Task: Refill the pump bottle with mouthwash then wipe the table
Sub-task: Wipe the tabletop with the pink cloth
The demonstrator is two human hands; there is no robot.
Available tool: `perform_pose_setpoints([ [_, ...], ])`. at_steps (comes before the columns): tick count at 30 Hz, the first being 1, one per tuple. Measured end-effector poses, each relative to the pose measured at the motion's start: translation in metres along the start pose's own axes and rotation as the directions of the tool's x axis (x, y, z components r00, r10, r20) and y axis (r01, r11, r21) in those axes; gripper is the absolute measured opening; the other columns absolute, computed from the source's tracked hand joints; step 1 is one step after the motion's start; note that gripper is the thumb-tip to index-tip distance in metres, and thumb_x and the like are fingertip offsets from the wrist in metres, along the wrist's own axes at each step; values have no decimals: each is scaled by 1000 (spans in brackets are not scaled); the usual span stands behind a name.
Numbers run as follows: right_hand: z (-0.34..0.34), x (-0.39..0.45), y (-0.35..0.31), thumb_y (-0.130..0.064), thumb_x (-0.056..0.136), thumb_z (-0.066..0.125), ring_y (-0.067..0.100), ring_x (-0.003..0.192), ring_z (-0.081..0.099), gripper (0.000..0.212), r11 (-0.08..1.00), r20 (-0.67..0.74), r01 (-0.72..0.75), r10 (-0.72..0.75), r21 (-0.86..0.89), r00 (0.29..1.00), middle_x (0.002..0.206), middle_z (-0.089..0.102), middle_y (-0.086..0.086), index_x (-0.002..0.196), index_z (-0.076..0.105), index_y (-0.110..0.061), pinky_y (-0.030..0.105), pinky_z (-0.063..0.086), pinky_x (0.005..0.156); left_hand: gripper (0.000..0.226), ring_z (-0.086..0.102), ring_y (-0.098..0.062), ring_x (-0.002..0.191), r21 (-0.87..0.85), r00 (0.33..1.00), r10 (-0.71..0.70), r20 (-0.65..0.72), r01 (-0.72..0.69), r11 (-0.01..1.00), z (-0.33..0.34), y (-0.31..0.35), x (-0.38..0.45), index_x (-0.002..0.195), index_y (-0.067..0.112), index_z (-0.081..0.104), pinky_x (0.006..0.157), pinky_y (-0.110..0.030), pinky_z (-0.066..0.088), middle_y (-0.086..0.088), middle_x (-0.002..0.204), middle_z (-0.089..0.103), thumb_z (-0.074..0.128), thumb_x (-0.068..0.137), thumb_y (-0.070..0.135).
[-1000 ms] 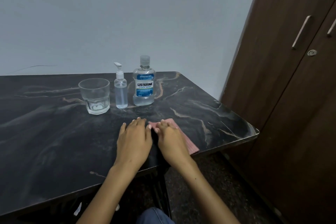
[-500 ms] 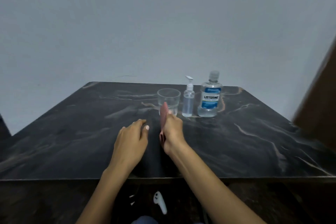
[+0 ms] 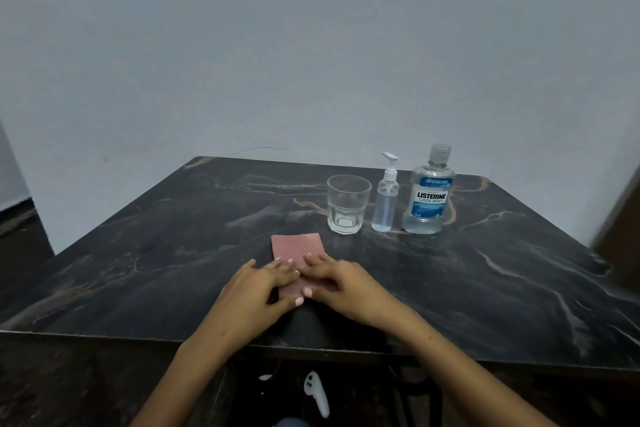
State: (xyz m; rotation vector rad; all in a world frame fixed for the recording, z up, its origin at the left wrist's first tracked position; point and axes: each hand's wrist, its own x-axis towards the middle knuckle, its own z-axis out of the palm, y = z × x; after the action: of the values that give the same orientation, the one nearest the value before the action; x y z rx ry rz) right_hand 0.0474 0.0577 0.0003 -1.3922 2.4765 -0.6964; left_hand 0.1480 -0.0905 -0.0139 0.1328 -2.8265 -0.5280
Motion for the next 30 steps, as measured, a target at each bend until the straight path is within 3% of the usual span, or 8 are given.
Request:
perform_pose_setpoints([
  [2,2,-6,4,-32,96,50,12,147,12,51,989,13,18,-17,-149,1000,158,20,-5,144,36,-25,45,9,119,54,24,1,138,14,1000,3,-4,-3,1000,1,-2,2,137,29,43,115,-28,8,12,148,34,52,87,48],
  [4,1,-6,4,-33,97,46,11,147,12,49,976,2,24,-24,-218,1000,158,19,-7,144,35,-25,43,9,119,53,26,1,137,36,1000,11,-4,-11,999,0,-4,4,136,29,44,116,-27,8,12,147,36,52,87,49],
  [9,5,10,5,-31,99,41,15,147,15,46,961,-22,13,-20,-276,1000,158,21,-5,144,35,-25,39,13,118,53,25,-3,139,190,1000,1,27,-6,982,1,-9,15,140,28,37,115,-30,7,10,151,31,42,92,50],
  [13,8,32,9,-31,100,38,18,146,18,46,950,-53,-18,1,-312,999,158,22,-1,145,33,-23,40,14,117,49,21,-8,142,273,996,-34,79,11,962,-2,-18,34,142,27,34,115,-40,9,7,154,27,37,96,44],
  [19,6,68,16,-30,100,36,23,146,18,47,955,-62,-70,54,-288,997,158,22,3,146,32,-20,42,17,117,48,7,-14,145,300,985,-83,154,34,953,-5,-39,62,145,31,25,114,-50,3,9,157,15,27,98,43],
  [30,3,98,17,-25,100,36,28,145,20,44,963,-97,-126,105,-240,990,157,24,9,143,37,-16,45,25,114,47,6,-15,145,251,975,-103,194,52,966,-11,-55,93,143,34,28,114,-53,-1,9,156,16,27,98,45],
])
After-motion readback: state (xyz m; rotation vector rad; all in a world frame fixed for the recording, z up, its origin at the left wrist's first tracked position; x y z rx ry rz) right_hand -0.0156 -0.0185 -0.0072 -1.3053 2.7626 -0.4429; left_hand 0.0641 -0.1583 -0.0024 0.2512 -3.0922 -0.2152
